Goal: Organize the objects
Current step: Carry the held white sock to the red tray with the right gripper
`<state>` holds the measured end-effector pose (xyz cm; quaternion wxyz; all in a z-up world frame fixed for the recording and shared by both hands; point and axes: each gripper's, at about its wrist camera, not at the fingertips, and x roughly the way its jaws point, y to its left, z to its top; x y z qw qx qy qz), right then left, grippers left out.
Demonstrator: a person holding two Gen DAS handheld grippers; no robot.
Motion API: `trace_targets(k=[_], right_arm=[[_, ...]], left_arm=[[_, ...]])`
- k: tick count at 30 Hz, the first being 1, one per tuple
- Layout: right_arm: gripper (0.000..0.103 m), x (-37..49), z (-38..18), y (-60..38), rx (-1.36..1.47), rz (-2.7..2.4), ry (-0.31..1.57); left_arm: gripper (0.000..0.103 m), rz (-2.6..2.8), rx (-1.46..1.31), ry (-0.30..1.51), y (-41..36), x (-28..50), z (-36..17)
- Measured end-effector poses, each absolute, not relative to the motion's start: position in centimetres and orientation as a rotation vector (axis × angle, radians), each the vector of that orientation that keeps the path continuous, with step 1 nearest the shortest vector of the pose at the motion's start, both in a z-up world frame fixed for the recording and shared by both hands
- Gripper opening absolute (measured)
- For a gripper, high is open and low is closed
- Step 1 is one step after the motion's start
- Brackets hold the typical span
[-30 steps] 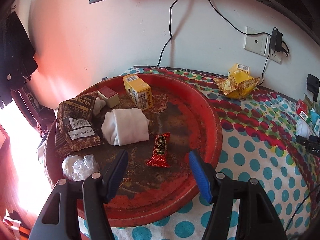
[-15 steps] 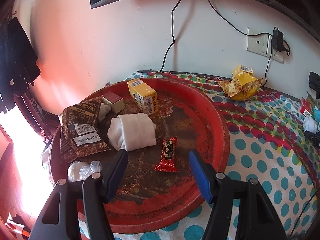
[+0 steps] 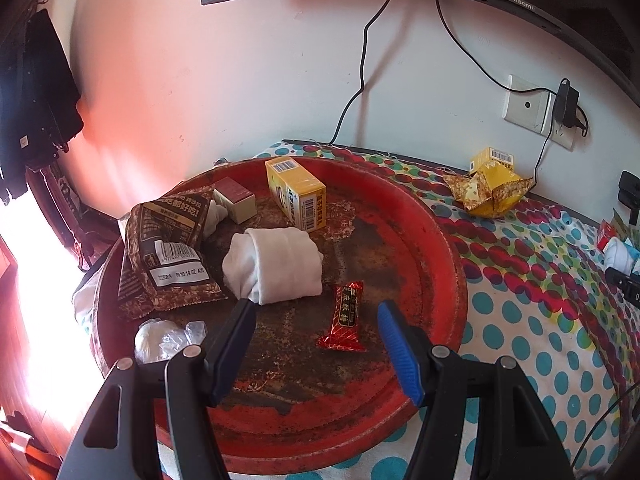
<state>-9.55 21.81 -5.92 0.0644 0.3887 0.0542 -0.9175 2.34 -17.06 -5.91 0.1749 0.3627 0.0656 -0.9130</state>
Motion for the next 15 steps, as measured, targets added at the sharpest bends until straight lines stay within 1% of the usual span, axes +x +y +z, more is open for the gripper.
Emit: trace_targets(k=[3, 9, 15], right_arm=[[0.036, -9.0, -4.0, 19.3, 1.108, -2.742, 0.21], [0.036, -7.5, -1.0, 13.3, 1.015, -2.627, 0.241], [0.036, -6.5, 0.6, 7.3, 0.963, -2.518, 0.294]], left_arm=[[0.065, -2.58, 1.031, 0.202, -17.4, 2.4, -5.9], [0.065, -2.559, 0.981, 0.258, -19.1, 2.9, -5.4], [0.065, -2.473, 0.858, 0.439, -23.2, 4.6, -4.4]])
